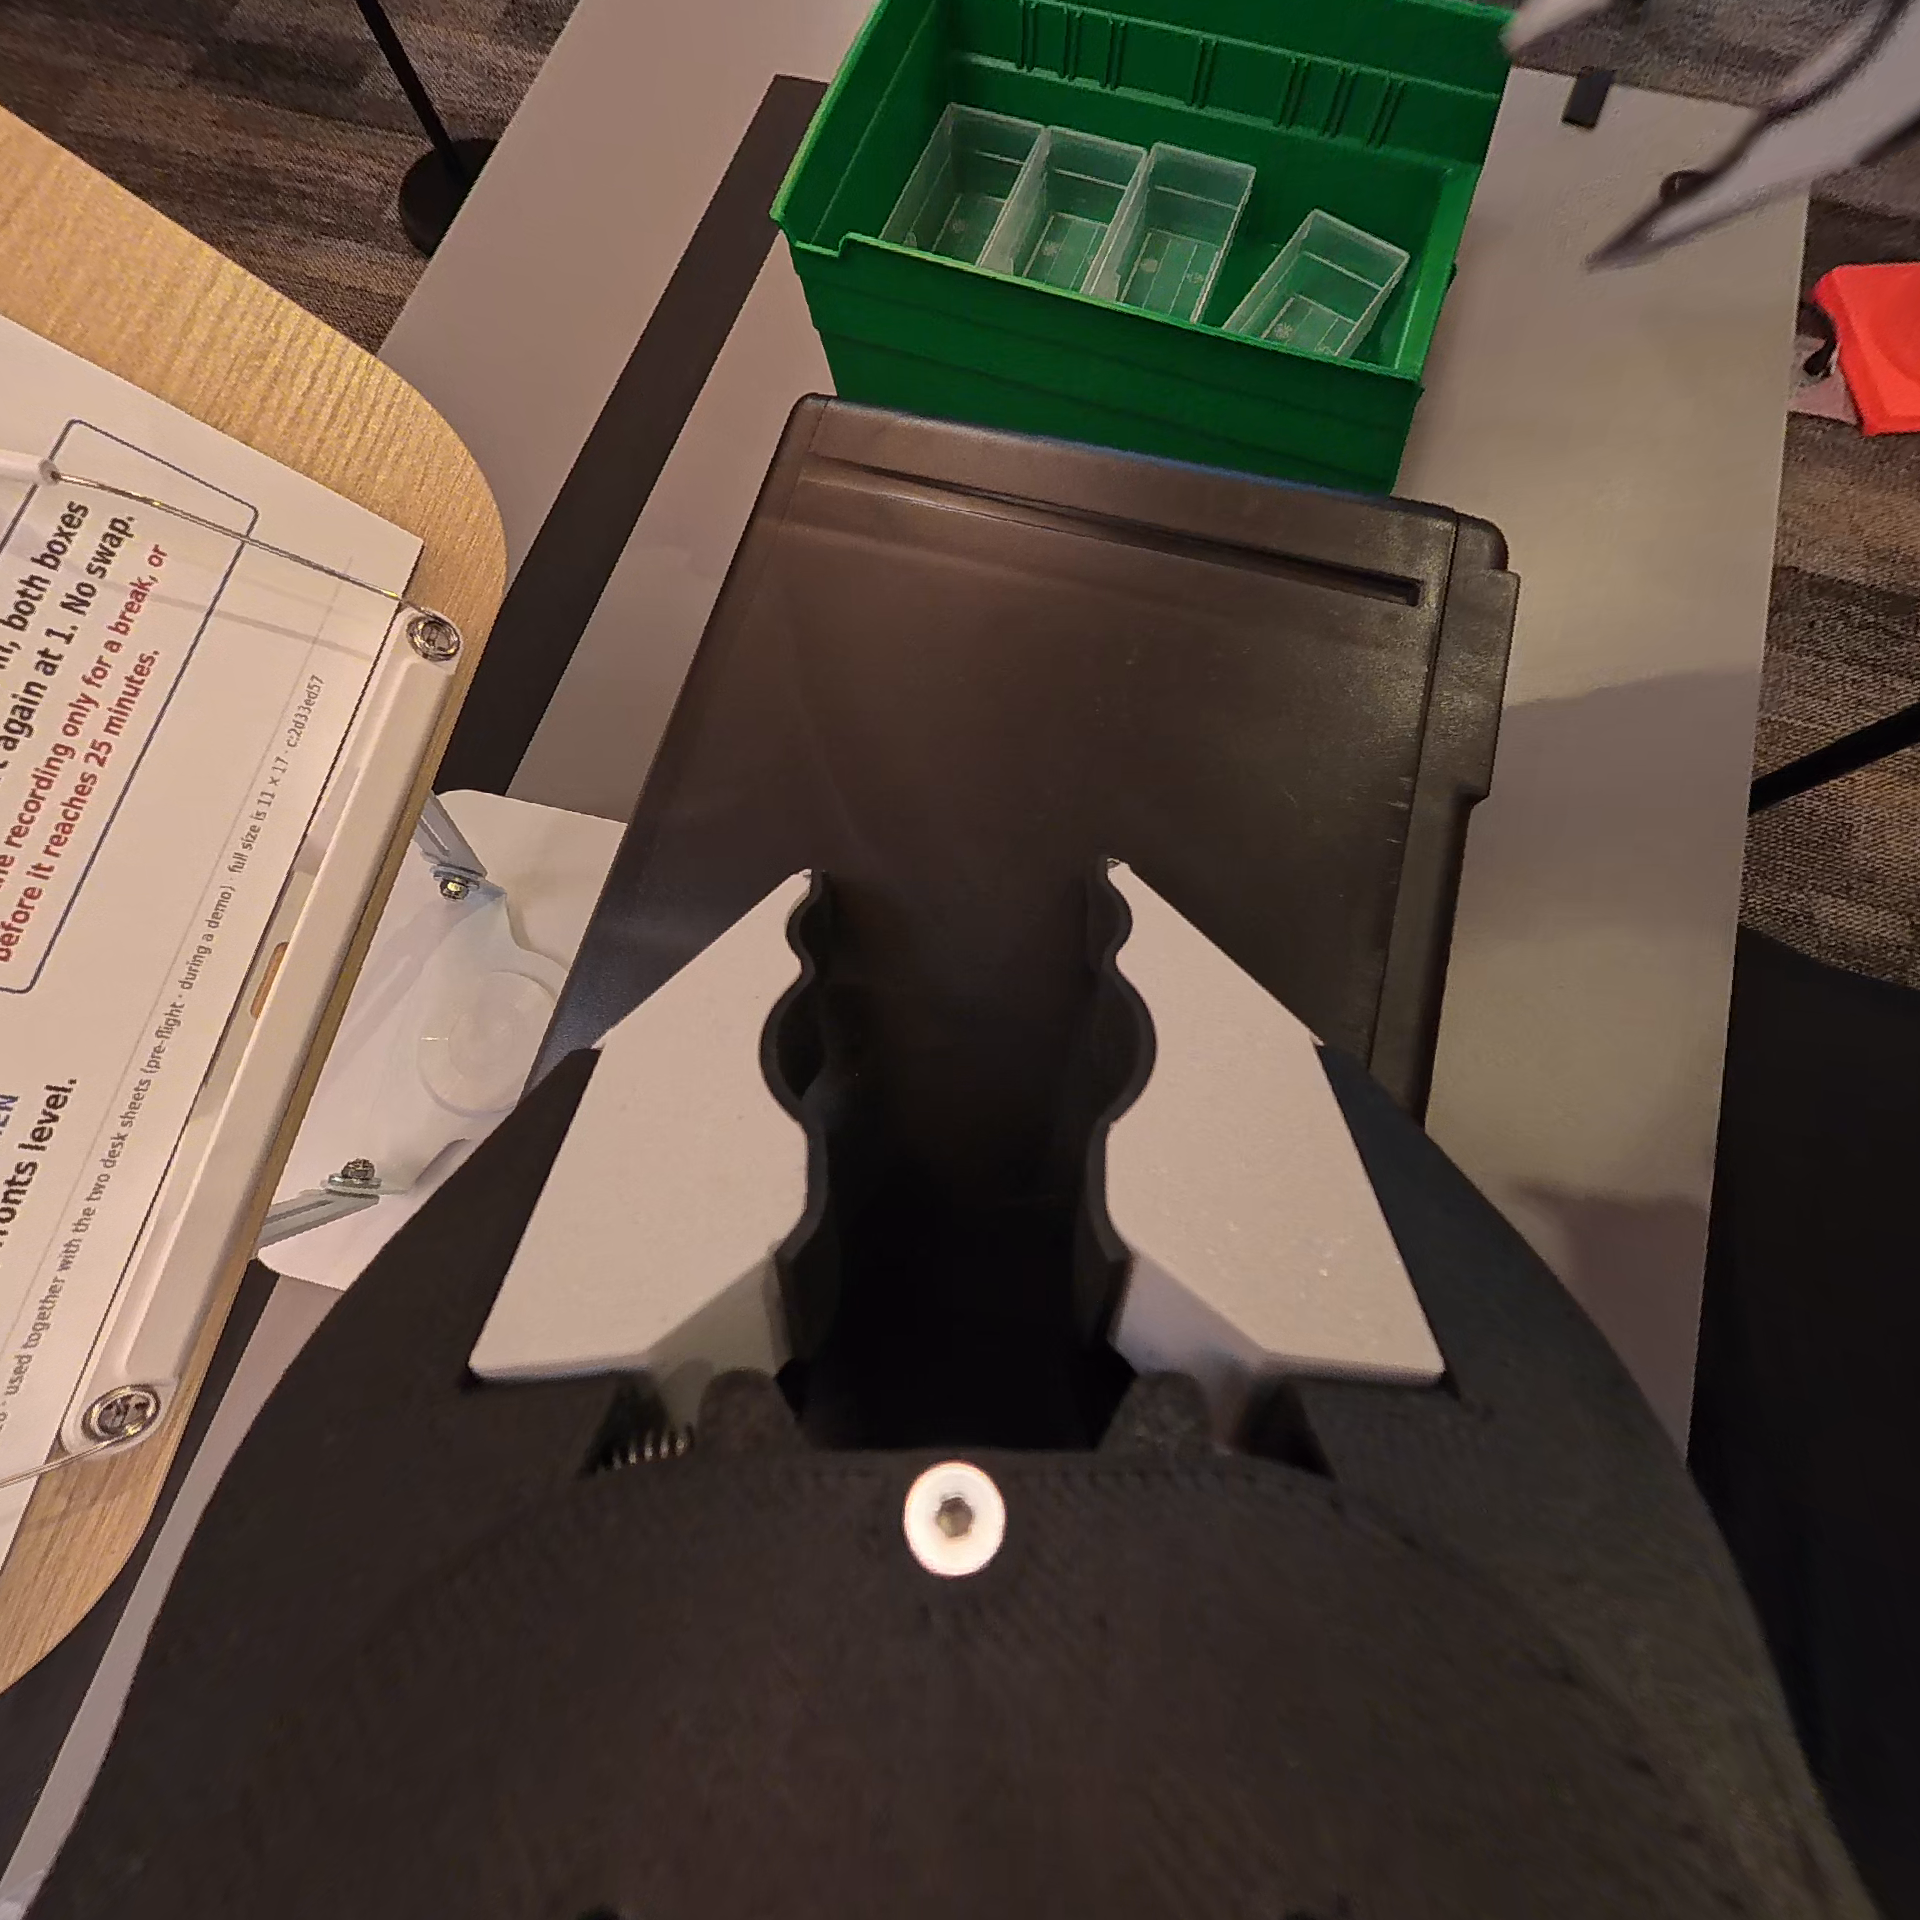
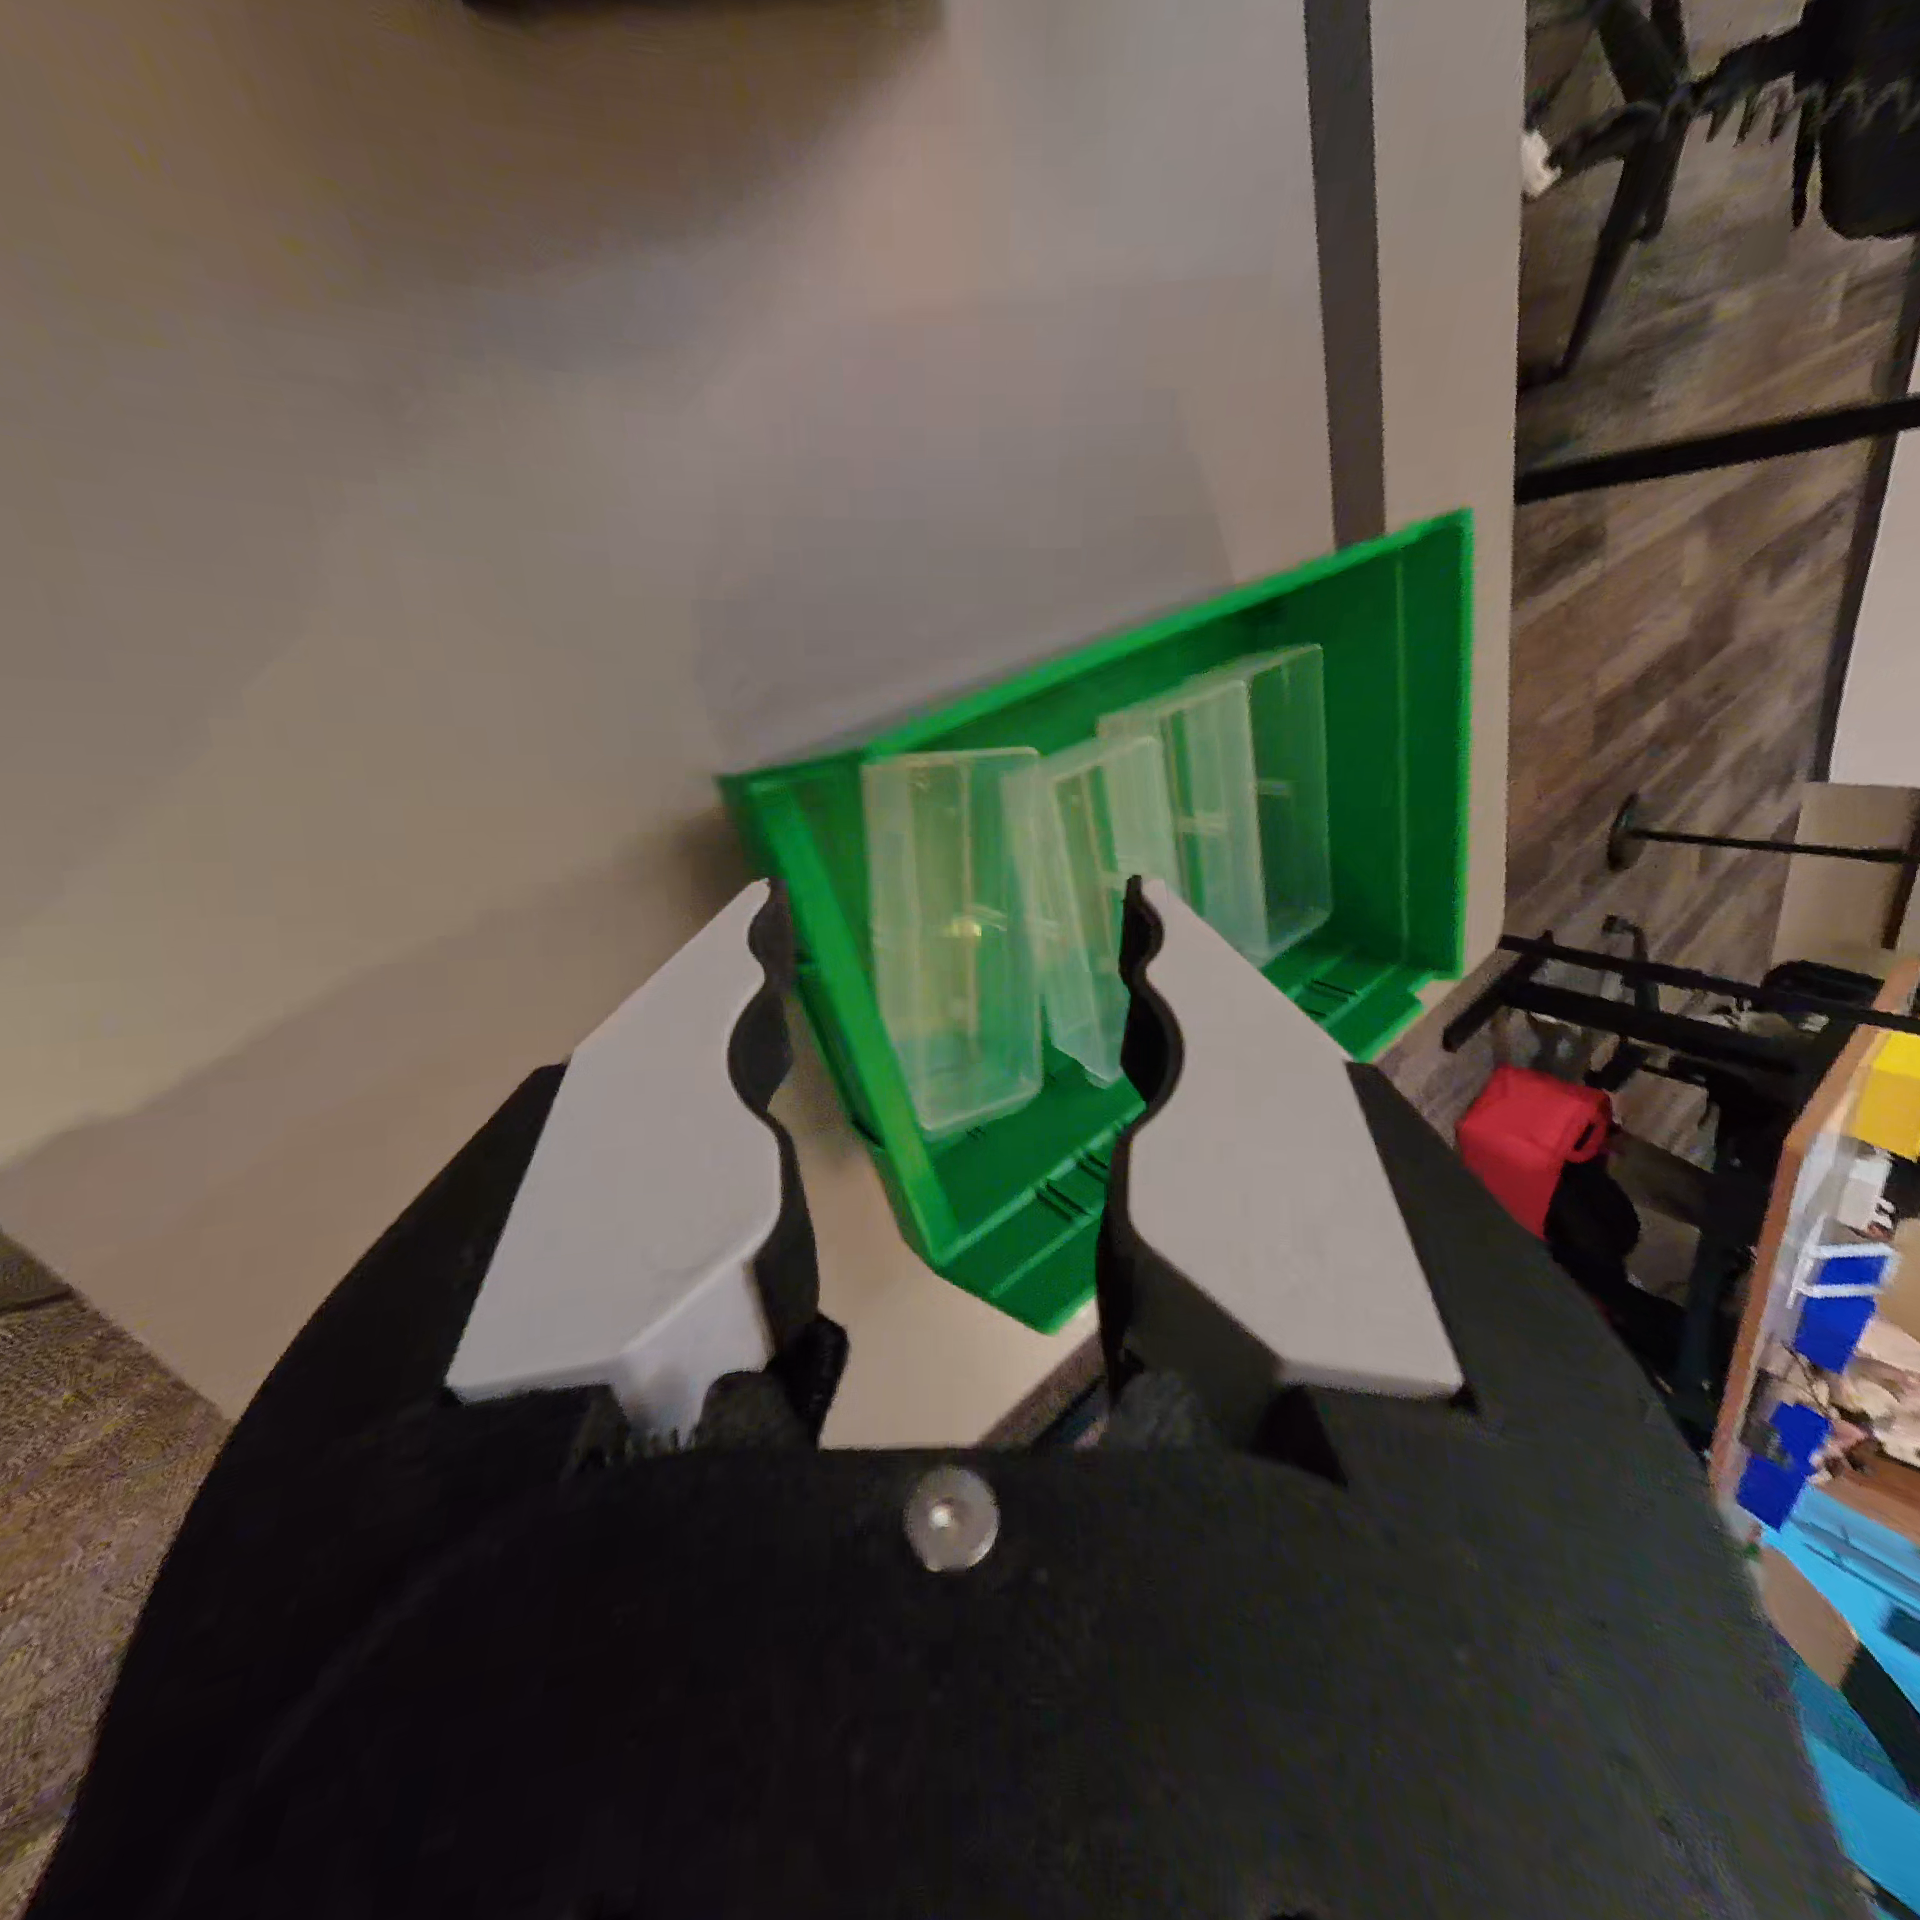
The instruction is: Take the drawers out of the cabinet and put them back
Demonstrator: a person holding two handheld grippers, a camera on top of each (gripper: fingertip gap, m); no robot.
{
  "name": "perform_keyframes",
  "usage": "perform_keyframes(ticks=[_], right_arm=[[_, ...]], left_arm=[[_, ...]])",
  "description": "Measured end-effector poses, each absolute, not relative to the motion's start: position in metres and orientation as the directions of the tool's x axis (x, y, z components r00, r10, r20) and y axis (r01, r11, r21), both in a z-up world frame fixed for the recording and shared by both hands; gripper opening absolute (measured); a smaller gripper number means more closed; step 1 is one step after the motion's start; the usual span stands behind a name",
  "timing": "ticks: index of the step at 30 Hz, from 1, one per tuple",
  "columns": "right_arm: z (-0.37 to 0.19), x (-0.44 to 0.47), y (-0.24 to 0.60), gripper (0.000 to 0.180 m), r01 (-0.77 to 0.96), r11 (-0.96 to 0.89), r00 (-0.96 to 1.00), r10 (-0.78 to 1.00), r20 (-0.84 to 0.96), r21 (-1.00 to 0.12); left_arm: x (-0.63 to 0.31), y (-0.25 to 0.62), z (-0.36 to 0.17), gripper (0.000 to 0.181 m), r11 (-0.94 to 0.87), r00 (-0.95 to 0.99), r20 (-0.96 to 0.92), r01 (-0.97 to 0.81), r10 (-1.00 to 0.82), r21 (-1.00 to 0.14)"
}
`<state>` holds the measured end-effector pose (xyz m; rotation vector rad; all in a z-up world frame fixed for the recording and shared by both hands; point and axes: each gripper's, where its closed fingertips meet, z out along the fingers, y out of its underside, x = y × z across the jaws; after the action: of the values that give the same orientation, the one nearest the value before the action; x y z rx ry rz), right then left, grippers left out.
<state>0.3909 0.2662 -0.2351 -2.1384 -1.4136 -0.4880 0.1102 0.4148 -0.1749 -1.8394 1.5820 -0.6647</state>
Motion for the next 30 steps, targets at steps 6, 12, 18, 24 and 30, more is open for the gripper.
perform_keyframes(ticks=[6,12,18,24,30], right_arm=[[-0.257,0.397,0.251,0.046,0.853,-0.428,0.516,0.619,0.592,-0.297],[-0.302,0.459,0.286,0.013,0.787,-0.554,0.604,0.602,0.521,-0.273],[-0.352,0.498,0.312,0.000,0.811,-0.585,0.523,0.726,0.446,0.000],[-0.374,0.539,0.319,0.000,0.787,-0.591,0.493,0.774,0.397,0.175],[-0.374,0.545,0.327,0.000,0.765,-0.625,0.509,0.735,0.448,0.155]], left_arm=[[0.110,0.415,-0.175,0.049,-0.090,0.159,-0.026,-0.678,-0.987,-0.729],[0.110,0.415,-0.175,0.048,-0.093,0.157,-0.020,-0.678,-0.987,-0.729],[0.110,0.414,-0.175,0.049,-0.093,0.158,-0.022,-0.678,-0.987,-0.729],[0.110,0.415,-0.175,0.049,-0.096,0.158,-0.016,-0.678,-0.987,-0.729],[0.110,0.415,-0.175,0.049,-0.098,0.157,-0.014,-0.678,-0.987,-0.729]])
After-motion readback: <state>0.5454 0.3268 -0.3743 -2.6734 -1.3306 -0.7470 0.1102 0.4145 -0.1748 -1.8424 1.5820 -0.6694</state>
